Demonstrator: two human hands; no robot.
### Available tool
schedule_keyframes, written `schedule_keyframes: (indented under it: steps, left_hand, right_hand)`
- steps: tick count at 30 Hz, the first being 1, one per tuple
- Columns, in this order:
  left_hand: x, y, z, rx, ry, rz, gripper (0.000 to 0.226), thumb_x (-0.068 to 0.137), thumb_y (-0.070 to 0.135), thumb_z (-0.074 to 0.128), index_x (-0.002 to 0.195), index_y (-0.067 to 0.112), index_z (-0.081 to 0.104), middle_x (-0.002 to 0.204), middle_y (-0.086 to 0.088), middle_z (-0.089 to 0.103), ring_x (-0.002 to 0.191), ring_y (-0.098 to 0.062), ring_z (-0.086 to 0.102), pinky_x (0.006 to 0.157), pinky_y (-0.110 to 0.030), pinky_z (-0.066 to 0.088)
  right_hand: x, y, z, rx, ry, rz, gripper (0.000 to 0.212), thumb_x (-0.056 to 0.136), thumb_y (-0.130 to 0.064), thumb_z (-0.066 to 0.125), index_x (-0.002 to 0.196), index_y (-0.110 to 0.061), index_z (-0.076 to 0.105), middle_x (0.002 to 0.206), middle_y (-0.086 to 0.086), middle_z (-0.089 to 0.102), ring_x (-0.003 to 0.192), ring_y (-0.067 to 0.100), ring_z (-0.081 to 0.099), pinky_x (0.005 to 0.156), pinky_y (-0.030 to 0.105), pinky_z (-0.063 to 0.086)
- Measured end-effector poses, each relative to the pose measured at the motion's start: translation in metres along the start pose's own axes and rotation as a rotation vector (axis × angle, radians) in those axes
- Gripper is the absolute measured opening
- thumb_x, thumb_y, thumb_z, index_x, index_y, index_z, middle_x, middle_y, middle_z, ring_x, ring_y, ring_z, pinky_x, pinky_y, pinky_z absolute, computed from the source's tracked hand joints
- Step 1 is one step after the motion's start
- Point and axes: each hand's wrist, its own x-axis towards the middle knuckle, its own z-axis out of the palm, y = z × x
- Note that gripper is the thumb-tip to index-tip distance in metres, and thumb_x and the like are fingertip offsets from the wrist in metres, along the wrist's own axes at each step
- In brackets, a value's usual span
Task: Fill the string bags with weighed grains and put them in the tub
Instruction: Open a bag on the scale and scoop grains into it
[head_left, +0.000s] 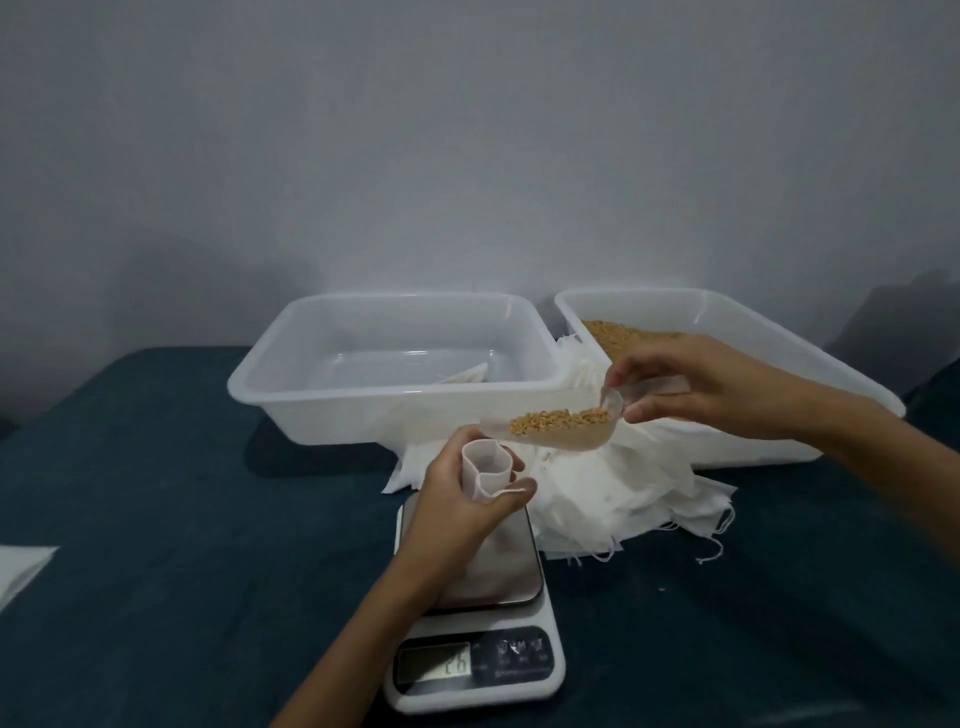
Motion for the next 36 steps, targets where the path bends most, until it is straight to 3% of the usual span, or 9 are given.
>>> schedule_keyframes:
  steps: [3,7,12,22,26,29,32,36]
  left_hand:
    - [0.0,0.0,0.0,-0.004,-0.008,-0.007,0.038,0.086,0.021,0.082,0.119,0.023,0.063,0.103,0.003,0.076,0.1,-0.014,0.072,0.09,-0.032,0.059]
    - [0.001,-0.002,0.0,-0.019,0.016,-0.027,0.048,0.083,0.029,0.081,0.127,0.028,0.061,0.106,0.004,0.077,0.104,-0.015,0.073,0.093,-0.038,0.06]
    - [0.001,-0.002,0.001,-0.01,0.025,-0.024,0.044,0.084,0.028,0.083,0.122,0.039,0.062,0.119,0.01,0.073,0.109,-0.011,0.072,0.094,-0.032,0.059]
    - [0.001,-0.002,0.001,-0.008,0.022,-0.028,0.045,0.089,0.019,0.082,0.127,0.03,0.06,0.122,0.0,0.073,0.106,-0.009,0.073,0.094,-0.028,0.057]
    - [0.001,-0.001,0.001,-0.002,0.023,-0.04,0.046,0.09,0.016,0.081,0.129,0.024,0.059,0.123,-0.004,0.072,0.108,-0.01,0.072,0.1,-0.035,0.056]
    - [0.001,-0.001,0.001,-0.009,0.021,-0.047,0.046,0.09,0.014,0.081,0.13,0.021,0.059,0.124,-0.002,0.072,0.109,-0.01,0.072,0.102,-0.038,0.056]
    - [0.001,0.0,0.002,-0.007,0.018,-0.049,0.047,0.09,0.013,0.081,0.13,0.02,0.058,0.124,0.002,0.072,0.11,-0.01,0.072,0.103,-0.037,0.056]
    - [0.002,0.0,0.002,0.001,0.023,-0.046,0.046,0.09,0.013,0.081,0.129,0.021,0.059,0.123,0.005,0.072,0.113,-0.011,0.07,0.104,-0.038,0.056]
  right_hand:
    - [0.0,-0.012,-0.003,-0.032,-0.005,-0.009,0.027,0.085,-0.027,0.079,0.11,-0.026,0.071,0.106,-0.016,0.072,0.103,-0.001,0.066,0.098,0.034,0.052]
    - [0.0,-0.021,-0.008,-0.065,0.027,-0.033,0.025,0.085,-0.014,0.079,0.107,-0.022,0.072,0.103,-0.021,0.071,0.1,-0.012,0.063,0.092,0.014,0.048]
    - [0.003,-0.023,-0.012,-0.178,0.069,-0.058,0.028,0.081,-0.012,0.082,0.104,-0.026,0.073,0.096,-0.03,0.067,0.095,-0.023,0.057,0.082,-0.002,0.038]
    - [0.007,-0.039,-0.02,-0.343,0.064,-0.098,0.027,0.083,-0.019,0.081,0.107,-0.03,0.073,0.091,-0.038,0.057,0.088,-0.025,0.052,0.077,-0.002,0.034]
    - [0.009,-0.043,-0.021,-0.382,0.054,-0.106,0.029,0.084,-0.022,0.081,0.11,-0.031,0.073,0.096,-0.03,0.062,0.09,-0.005,0.059,0.079,0.017,0.042]
    - [0.01,-0.046,-0.022,-0.394,0.054,-0.107,0.029,0.084,-0.022,0.081,0.11,-0.03,0.073,0.099,-0.024,0.066,0.093,0.0,0.06,0.08,0.026,0.045]
    - [0.01,-0.048,-0.022,-0.393,0.044,-0.115,0.028,0.084,-0.023,0.081,0.11,-0.03,0.073,0.101,-0.021,0.069,0.092,-0.001,0.059,0.08,0.023,0.045]
    - [0.009,-0.05,-0.023,-0.404,0.045,-0.12,0.027,0.085,-0.022,0.08,0.11,-0.029,0.073,0.103,-0.018,0.071,0.086,-0.006,0.055,0.076,0.008,0.036]
